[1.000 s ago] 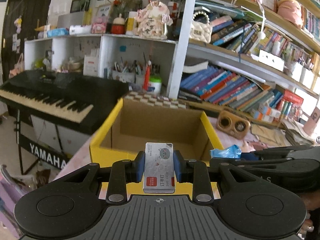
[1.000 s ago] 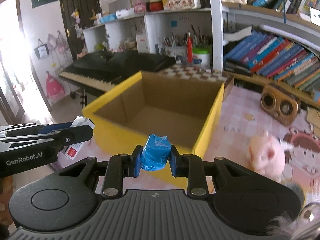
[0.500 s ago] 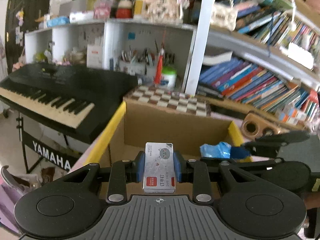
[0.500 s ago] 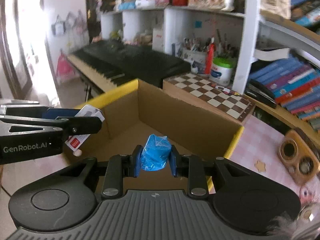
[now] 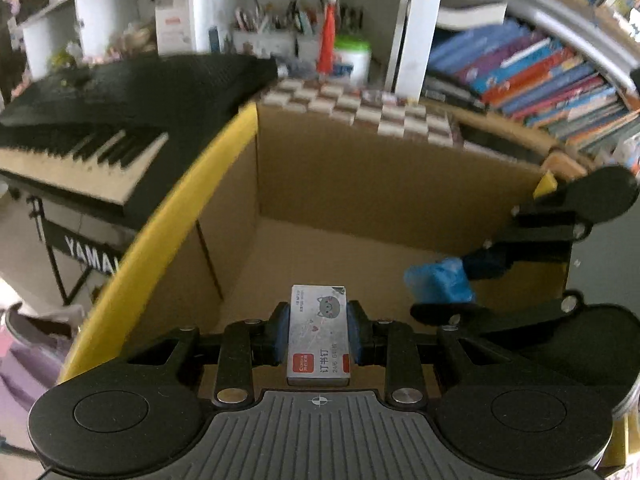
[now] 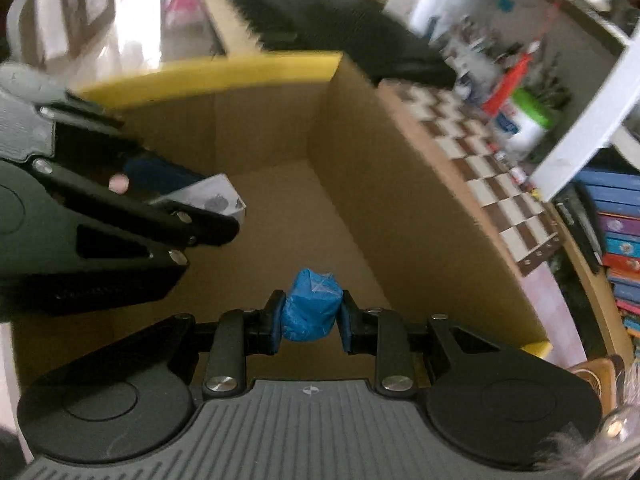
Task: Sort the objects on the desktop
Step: 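Open the left tool dropping the card box while the right tool releases the blue cube into the box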
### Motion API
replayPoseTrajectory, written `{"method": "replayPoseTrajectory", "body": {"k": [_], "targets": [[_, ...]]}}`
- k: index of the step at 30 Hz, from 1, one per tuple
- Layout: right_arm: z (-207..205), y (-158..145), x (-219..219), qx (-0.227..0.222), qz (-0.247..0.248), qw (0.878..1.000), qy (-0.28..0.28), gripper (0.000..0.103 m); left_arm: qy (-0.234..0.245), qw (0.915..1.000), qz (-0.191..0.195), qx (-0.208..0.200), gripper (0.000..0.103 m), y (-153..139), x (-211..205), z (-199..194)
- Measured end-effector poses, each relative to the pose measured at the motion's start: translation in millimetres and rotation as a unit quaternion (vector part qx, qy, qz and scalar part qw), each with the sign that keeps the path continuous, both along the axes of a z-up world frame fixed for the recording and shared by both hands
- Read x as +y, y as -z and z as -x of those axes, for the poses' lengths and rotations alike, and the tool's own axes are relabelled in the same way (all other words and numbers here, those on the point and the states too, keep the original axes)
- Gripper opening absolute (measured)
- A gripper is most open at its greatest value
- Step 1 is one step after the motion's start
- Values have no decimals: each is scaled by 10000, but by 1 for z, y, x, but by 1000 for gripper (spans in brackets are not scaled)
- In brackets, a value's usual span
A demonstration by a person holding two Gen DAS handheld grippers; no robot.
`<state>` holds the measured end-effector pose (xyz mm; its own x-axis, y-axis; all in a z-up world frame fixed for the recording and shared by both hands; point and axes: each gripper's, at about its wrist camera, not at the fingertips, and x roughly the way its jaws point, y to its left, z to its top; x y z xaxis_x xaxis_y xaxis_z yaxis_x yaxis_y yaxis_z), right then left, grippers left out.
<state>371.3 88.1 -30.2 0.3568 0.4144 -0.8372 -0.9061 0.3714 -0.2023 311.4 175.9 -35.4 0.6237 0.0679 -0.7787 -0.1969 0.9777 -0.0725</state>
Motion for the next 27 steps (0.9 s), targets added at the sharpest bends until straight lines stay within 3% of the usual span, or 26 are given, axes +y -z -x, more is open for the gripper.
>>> {"method": "replayPoseTrajectory", "body": {"k": [5, 11, 16, 19, 21, 24, 25, 26, 27], "targets": [[6, 10, 9, -158, 542, 9973, -473, 25, 13, 10000, 44, 46, 28, 0, -1, 0], [15, 23, 8, -831, 995, 9840, -1219, 25, 143, 9997, 33, 183, 28, -1, -13, 7], [25, 24, -12, -1083, 733, 9602, -2469, 25, 244, 9995, 56, 206, 28, 0, -30, 19], [29, 25, -19, -1205, 732, 9481, -2851, 25, 223, 9996, 60, 132, 29, -2, -37, 24], [28, 25, -23, -1234, 693, 9448, -2955, 25, 181, 9998, -17, 112, 29, -3, -38, 23], [24, 22, -23, -1117, 606, 9502, -2847, 25, 105, 9998, -79, 139, 32, -2, -36, 19], [22, 22, -22, -1083, 624, 9523, -2785, 30, 87, 9999, -29, 125, 34, -2, -35, 18], [22, 21, -21, -1067, 658, 9540, -2722, 47, 62, 9999, 16, 90, 40, -3, -34, 17], [25, 21, -20, -1097, 689, 9554, -2653, 56, -9, 10000, -2, -11, 50, -4, -34, 19]]}}
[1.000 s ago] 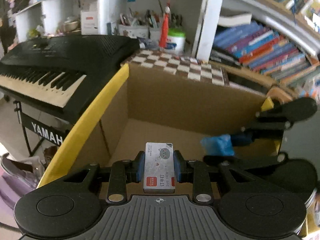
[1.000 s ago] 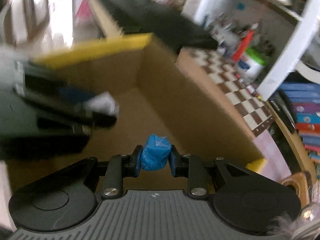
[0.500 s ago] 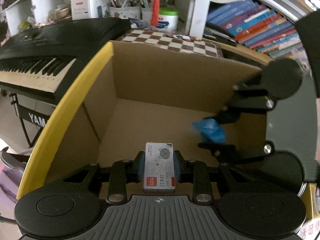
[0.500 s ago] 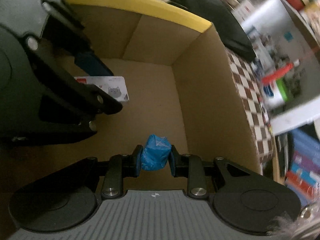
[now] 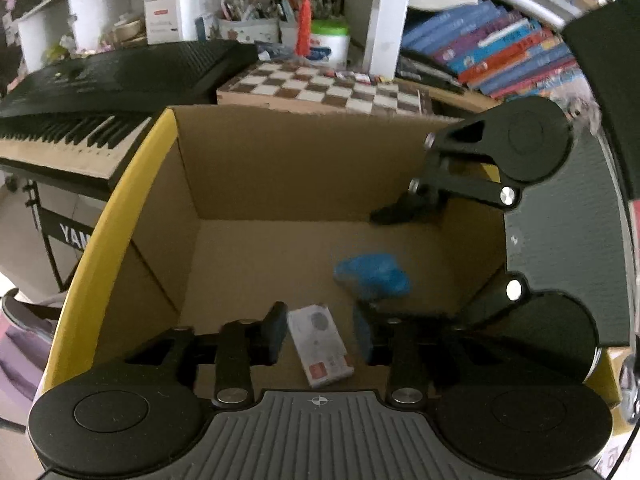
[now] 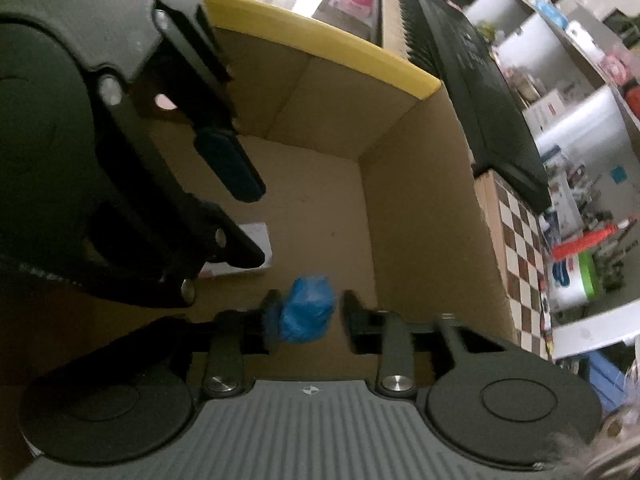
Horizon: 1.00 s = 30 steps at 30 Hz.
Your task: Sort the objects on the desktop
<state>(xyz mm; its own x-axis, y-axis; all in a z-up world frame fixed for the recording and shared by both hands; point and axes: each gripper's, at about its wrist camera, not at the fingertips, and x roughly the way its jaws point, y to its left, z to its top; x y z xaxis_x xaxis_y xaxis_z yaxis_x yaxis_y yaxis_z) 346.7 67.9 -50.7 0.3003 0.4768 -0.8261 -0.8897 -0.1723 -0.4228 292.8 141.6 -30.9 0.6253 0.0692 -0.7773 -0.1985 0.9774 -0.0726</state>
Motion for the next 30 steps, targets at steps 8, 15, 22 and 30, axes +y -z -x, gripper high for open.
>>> {"method": "replayPoseTrajectory", "body": {"k": [8, 15, 22, 30], "targets": [[20, -15, -9, -523, -696, 9960, 210, 90, -200, 9950, -346, -920, 73, -20, -9, 26], [30, -54, -37, -420, -1611, 9773, 1309, 90, -102, 9869, -508, -1525, 83, -46, -11, 61], [60, -88, -84, -388, -2581, 9351, 2395, 89, -79, 9801, -611, -1886, 85, -64, -7, 97], [115, -112, -120, -323, -3303, 8786, 3435, 90, 117, 9744, -550, -2179, 88, -77, -17, 140]]}}
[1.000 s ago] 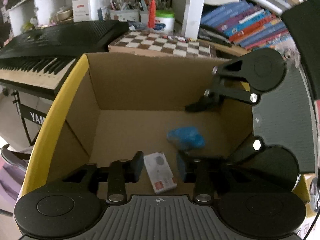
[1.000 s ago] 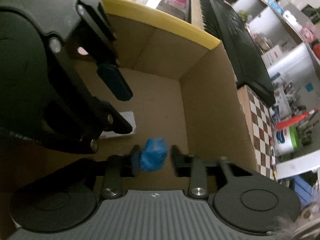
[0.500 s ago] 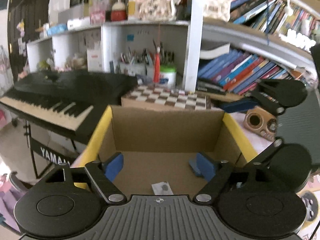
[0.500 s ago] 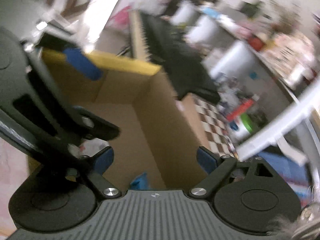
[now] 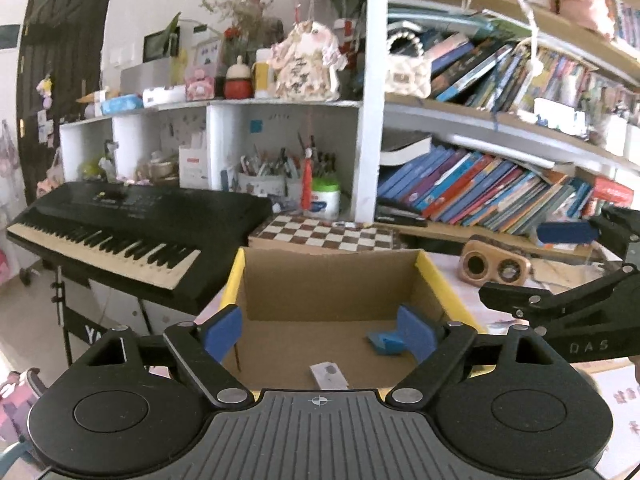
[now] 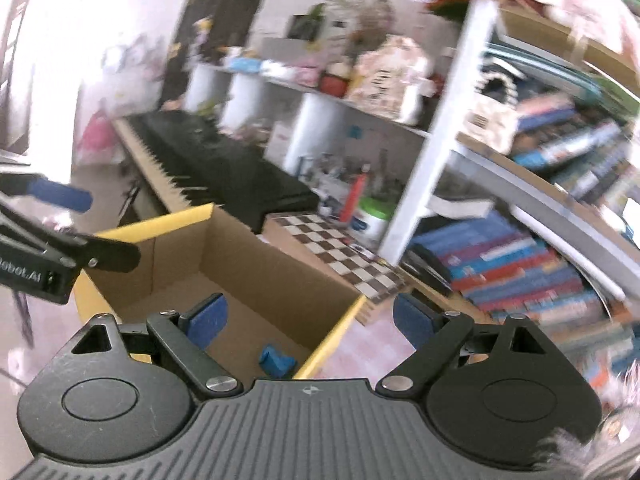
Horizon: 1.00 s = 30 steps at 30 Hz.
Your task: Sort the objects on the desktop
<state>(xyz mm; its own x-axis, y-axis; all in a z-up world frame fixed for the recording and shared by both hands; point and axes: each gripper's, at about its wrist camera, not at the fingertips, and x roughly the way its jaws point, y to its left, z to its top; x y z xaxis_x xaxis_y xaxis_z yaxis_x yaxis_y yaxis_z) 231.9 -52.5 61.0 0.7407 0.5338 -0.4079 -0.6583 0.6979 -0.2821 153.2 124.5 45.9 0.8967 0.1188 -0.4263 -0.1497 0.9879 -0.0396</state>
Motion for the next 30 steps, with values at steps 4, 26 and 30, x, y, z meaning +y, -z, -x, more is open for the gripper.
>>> {"method": "replayPoseTrajectory", "body": {"k": [4, 26, 30], "targets": [[24, -5, -15, 183, -345, 9978, 529, 90, 107, 9998, 91, -105, 89, -2, -6, 19], [177, 56, -55, 470, -408, 9786, 1963, 93, 415, 9984, 161, 352, 89, 43, -41, 112], [186, 63, -66, 684, -416, 9727, 2176, 93, 717, 9962, 88, 495, 89, 48, -54, 113]]}}
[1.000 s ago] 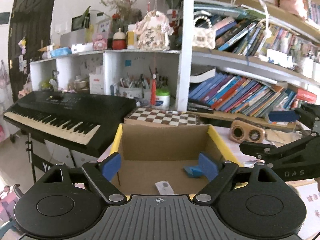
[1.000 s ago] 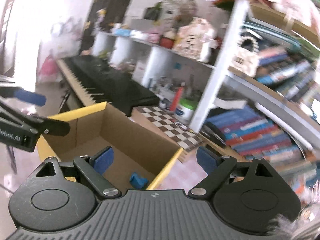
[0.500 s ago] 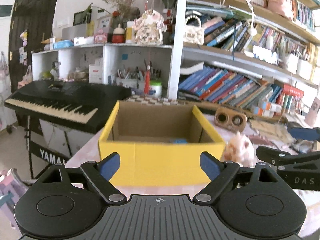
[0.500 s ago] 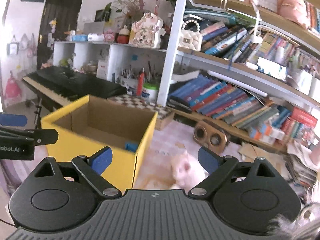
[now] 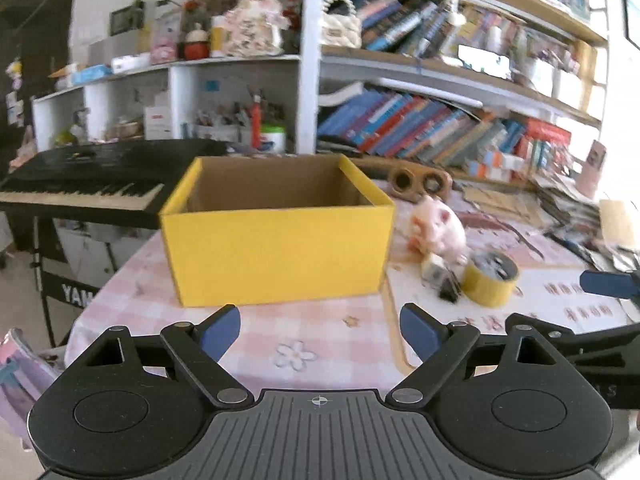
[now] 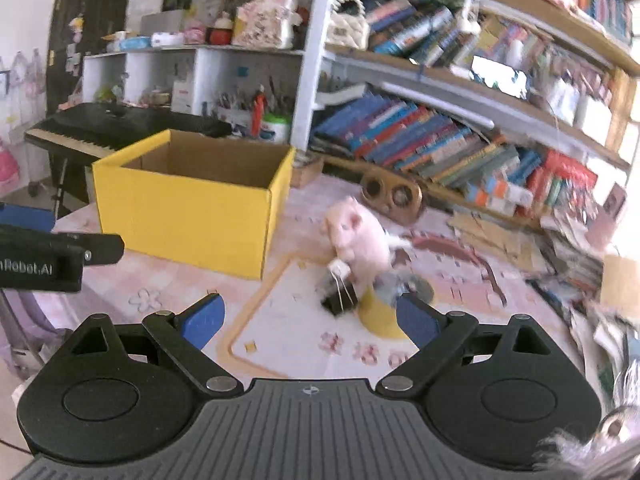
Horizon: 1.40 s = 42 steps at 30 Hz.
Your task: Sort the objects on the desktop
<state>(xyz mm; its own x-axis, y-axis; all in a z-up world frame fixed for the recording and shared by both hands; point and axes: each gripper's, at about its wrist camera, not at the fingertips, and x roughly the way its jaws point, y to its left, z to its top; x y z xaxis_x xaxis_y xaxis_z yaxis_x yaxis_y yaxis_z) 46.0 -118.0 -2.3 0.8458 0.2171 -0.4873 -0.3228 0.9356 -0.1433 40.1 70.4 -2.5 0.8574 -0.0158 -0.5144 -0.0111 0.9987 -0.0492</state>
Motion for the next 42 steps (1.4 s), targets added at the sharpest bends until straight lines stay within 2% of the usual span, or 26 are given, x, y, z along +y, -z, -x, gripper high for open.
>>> {"method": "replayPoseTrajectory", "body": {"k": [7, 16, 21, 33, 42], "targets": [[1, 13, -23, 506, -123, 9976, 448, 93, 507, 9985, 12, 196, 89, 9, -24, -7], [-8, 23, -61, 716, -147, 9934, 888, 93, 914, 9950, -42, 388, 89, 16, -64, -30], [-25, 25, -84, 805, -246, 9922, 922, 93, 1012, 9938, -177, 424, 90, 15, -90, -46], [-88, 30, -132, 1072, -490, 9910, 642, 93, 603, 9956, -273, 663, 89, 17, -129, -89], [-131, 41, -149, 1366, -480, 9891, 257, 93, 238, 9955, -369, 843, 90, 18, -150, -110]]}}
